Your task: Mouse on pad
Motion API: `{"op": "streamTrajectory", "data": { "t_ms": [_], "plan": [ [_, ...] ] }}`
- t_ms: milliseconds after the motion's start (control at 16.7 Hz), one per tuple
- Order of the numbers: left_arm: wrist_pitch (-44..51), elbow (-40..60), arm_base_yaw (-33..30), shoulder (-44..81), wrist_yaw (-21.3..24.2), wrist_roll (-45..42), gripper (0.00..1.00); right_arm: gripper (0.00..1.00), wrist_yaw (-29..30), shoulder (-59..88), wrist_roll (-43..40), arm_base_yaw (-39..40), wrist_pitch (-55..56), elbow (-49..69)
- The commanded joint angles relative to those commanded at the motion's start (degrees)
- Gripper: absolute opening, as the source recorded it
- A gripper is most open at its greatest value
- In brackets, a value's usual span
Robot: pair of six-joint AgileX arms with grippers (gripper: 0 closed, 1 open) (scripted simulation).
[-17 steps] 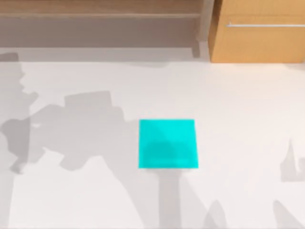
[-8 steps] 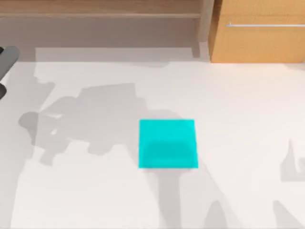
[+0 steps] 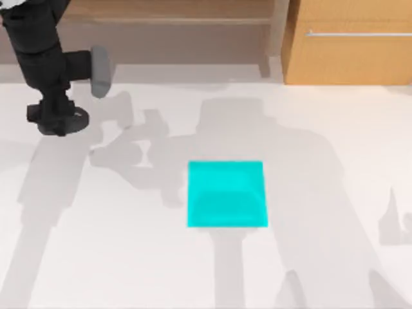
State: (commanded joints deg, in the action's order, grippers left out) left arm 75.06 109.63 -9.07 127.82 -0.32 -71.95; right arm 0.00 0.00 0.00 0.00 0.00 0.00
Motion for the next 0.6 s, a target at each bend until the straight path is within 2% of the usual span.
{"op": "streamTrajectory", "data": {
  "t_ms": [600],
  "plan": [
    [4.1, 7.4, -21.3, 8.4, 1.9, 76.1, 0.00, 1.00, 0.0, 0.0, 0.0, 0.0, 0.0, 0.0]
  ]
}}
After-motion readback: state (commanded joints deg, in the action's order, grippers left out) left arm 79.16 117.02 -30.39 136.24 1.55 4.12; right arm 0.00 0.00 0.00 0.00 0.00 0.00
